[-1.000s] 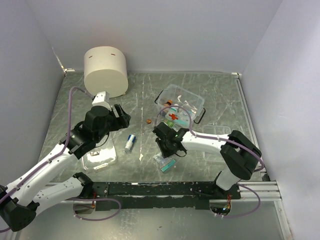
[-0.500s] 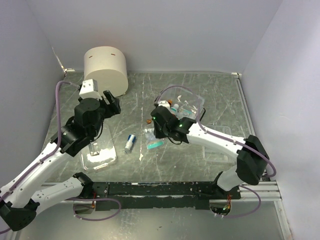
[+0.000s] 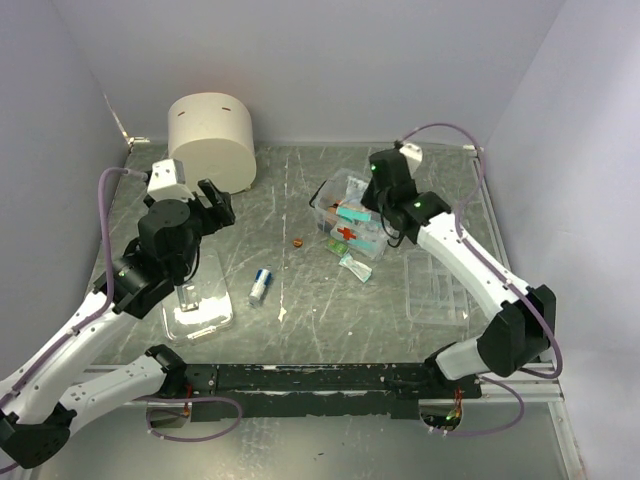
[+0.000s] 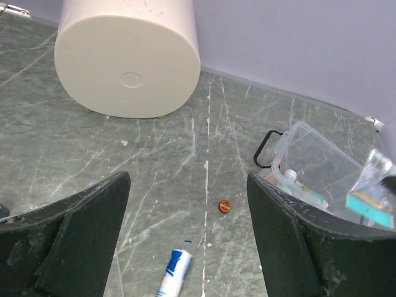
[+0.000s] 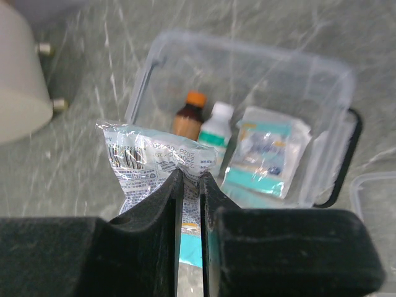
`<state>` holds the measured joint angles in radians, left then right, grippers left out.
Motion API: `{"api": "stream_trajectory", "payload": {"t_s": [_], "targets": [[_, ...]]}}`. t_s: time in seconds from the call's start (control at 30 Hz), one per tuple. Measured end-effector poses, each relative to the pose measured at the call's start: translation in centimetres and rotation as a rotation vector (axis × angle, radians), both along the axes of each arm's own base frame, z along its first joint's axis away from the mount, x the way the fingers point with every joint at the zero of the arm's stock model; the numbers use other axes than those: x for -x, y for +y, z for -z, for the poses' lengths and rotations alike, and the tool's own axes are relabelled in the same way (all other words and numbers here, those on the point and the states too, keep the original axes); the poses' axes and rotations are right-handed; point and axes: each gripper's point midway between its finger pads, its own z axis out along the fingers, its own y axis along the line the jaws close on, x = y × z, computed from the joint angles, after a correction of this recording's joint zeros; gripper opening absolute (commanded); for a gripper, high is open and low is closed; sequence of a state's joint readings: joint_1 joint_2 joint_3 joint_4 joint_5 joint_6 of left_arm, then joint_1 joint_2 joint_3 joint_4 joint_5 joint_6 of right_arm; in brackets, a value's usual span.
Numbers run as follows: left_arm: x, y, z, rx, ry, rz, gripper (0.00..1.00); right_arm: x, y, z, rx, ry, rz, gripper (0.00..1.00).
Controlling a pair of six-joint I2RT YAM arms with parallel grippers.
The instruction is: Organize the medicine kit
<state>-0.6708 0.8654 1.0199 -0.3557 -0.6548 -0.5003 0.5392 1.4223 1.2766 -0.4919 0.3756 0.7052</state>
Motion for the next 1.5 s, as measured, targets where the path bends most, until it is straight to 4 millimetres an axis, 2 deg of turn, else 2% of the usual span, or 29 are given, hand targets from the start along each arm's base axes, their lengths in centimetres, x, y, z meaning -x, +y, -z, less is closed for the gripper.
{"api": "stream_trajectory", "payload": {"t_s": [0.1,0.2,0.27,0.37,0.57,0.67,0.93,1.17,1.3,1.5], "targets": [[0.0,0.1,0.0,-0.004,-0.001,-0.005,0.88,-1.7,-2.8,-1.8,-0.001,-0.026,0.09,0.09],[0.1,0.4,-0.2,0.001,-0.007,-0.01,0.88,-3.3,-5.0,-2.6,0.007,-0.034,0.163,0.09],[0.2,0.6,-0.3,0.004,-0.011,-0.012,0.88,-4.1,-6.1,-2.0,0.025,-0.016,0.196,0.09],[0.3,0.6,-0.4,0.008,-0.014,-0.011,0.88,-5.2,-6.9,0.6,0.064,0.042,0.202,0.09],[0.3,0.4,-0.2,0.013,-0.009,-0.003,0.88,-6.2,-6.4,7.3,0.12,0.205,0.146,0.09],[0.3,0.4,-0.2,0.012,-0.007,-0.003,0.88,-5.8,-6.1,9.4,0.131,0.268,0.128,0.09],[0.3,0.5,0.0,0.009,-0.002,-0.006,0.88,-6.0,-5.9,10.4,0.146,0.323,0.121,0.09],[0.3,0.5,0.2,0.011,0.002,-0.007,0.88,-5.0,-6.2,12.7,0.184,0.414,0.126,0.1],[0.2,0.5,0.3,0.011,0.005,-0.007,0.88,-4.6,-5.8,14.0,0.218,0.46,0.118,0.11],[0.3,0.5,0.3,0.01,0.006,-0.007,0.89,-4.4,-5.0,14.9,0.28,0.49,0.11,0.11]]}}
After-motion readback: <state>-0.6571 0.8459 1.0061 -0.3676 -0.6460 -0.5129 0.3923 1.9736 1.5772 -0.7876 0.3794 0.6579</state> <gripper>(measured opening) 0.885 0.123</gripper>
